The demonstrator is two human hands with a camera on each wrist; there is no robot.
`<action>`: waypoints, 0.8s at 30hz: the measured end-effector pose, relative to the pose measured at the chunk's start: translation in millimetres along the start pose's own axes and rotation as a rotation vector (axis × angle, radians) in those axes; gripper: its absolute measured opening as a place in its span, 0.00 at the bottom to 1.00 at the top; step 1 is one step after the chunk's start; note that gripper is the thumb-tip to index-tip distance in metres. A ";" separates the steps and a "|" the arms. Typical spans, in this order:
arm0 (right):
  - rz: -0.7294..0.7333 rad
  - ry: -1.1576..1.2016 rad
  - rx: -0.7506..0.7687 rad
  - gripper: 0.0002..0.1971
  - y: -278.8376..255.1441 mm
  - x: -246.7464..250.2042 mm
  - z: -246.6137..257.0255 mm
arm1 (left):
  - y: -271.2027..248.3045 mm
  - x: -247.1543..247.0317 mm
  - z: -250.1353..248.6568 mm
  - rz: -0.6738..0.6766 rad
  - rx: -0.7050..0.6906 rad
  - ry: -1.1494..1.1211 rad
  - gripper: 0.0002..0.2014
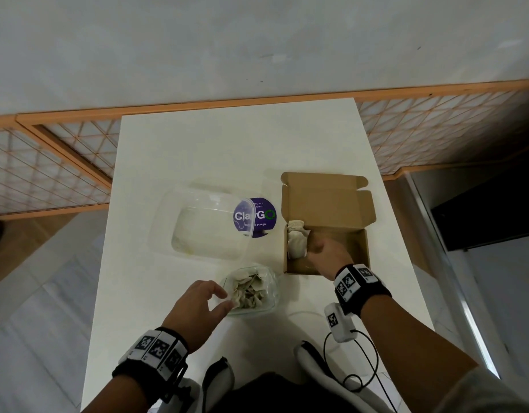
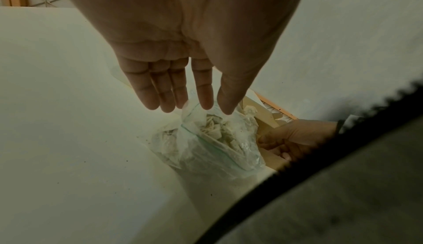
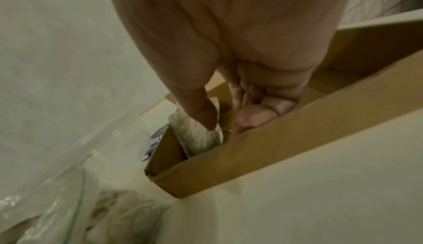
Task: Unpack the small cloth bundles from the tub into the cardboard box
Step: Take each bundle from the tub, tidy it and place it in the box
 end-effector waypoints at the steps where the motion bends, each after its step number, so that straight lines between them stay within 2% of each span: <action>1: 0.008 -0.022 0.015 0.09 -0.8 -1.1 4.1 | 0.1 -0.4 0.0 0.003 -0.001 0.003 0.09; 4: 0.048 -0.081 0.102 0.14 -5.6 -3.5 19.4 | 0.2 -1.7 -0.4 0.006 -0.006 0.016 0.09; 7: -0.021 -0.066 0.104 0.18 -14.4 6.6 28.7 | 0.9 -2.1 -2.4 0.015 0.001 0.012 0.09; 10: -0.104 -0.072 0.138 0.12 -26.2 23.8 34.3 | 2.7 -2.6 -2.7 0.043 0.041 -0.025 0.09; 11: -0.134 -0.097 0.181 0.08 -32.5 28.9 38.1 | 3.0 -3.4 -2.8 0.055 0.052 -0.034 0.09; 13: -0.161 -0.070 0.321 0.07 -50.8 34.2 52.1 | 3.1 -5.5 -3.8 0.073 0.069 -0.034 0.11; 16: -0.005 -0.033 0.594 0.09 -88.2 19.6 79.2 | 3.5 -6.8 -7.0 0.073 0.085 -0.009 0.18; 18: 0.098 -0.115 0.737 0.11 -106.9 1.1 89.5 | 4.4 -7.4 -8.6 0.060 0.082 0.005 0.21; 24: 0.164 -0.278 0.901 0.19 -116.3 -44.3 106.2 | 6.7 -8.4 -6.6 0.052 0.067 0.029 0.21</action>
Point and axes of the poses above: each hand's wrist, its own y-axis towards the middle knuckle, its own x-axis out of the back of the hand, z = x × y, the point moved 5 cm from there along y, towards the middle knuckle, and after that the axes turned 15 degrees about -z, right-handed, at the moved point
